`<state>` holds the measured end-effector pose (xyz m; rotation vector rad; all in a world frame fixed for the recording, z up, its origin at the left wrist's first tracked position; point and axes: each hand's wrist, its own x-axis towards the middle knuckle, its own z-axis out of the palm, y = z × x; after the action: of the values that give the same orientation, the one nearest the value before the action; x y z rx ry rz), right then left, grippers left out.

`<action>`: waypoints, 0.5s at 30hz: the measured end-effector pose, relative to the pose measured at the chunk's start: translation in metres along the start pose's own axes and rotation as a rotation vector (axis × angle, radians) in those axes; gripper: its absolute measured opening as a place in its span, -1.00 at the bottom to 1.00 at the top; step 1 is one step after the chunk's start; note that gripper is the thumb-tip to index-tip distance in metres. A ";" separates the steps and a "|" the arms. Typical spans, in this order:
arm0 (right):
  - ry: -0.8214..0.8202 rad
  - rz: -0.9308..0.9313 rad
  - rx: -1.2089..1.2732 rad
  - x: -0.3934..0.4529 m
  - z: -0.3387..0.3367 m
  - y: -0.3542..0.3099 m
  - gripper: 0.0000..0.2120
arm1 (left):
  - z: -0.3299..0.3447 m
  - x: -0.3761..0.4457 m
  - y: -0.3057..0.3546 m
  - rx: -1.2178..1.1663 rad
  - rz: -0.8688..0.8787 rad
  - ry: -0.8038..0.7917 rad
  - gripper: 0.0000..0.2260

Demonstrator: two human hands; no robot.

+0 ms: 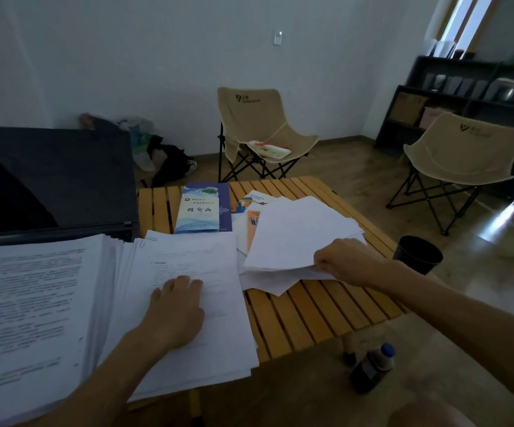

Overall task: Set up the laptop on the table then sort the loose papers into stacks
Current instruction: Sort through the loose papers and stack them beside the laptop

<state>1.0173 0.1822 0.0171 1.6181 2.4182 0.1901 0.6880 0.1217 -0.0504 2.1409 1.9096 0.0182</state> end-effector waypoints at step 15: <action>0.686 -0.073 0.645 -0.060 -0.187 -0.013 -0.85 | -0.059 -0.012 0.018 -0.943 0.141 0.544 -0.16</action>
<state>0.9800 0.1249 0.2019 1.9418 3.3087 -0.0827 0.6926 0.1193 0.0123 1.6449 1.4647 1.3464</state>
